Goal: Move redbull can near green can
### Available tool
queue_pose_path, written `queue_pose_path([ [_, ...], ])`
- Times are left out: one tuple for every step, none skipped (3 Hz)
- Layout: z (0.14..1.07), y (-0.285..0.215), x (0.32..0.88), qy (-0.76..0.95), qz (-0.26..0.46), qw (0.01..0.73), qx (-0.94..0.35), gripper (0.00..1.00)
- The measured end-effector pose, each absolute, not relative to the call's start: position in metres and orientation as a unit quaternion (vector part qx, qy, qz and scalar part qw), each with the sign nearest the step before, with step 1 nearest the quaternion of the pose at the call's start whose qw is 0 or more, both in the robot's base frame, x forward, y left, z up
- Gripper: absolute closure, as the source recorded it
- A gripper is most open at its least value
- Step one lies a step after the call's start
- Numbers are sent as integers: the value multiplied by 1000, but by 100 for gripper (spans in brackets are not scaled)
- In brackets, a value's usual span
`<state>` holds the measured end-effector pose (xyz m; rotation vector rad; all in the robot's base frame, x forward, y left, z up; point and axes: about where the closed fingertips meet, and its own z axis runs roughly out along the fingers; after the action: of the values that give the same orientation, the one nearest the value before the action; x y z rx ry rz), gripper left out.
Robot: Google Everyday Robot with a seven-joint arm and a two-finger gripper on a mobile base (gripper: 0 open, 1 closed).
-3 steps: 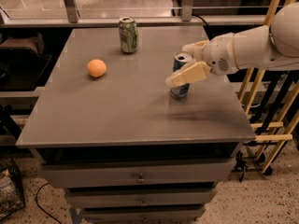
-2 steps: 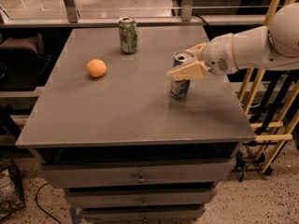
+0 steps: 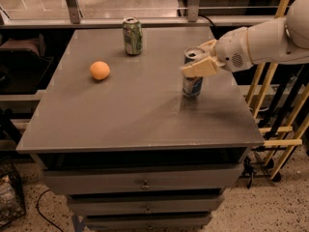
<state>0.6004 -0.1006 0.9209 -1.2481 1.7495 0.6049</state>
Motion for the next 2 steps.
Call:
queue_pose_path([
  [923, -100, 600, 702, 244, 439, -505, 100],
  [923, -99, 600, 702, 244, 439, -505, 100],
])
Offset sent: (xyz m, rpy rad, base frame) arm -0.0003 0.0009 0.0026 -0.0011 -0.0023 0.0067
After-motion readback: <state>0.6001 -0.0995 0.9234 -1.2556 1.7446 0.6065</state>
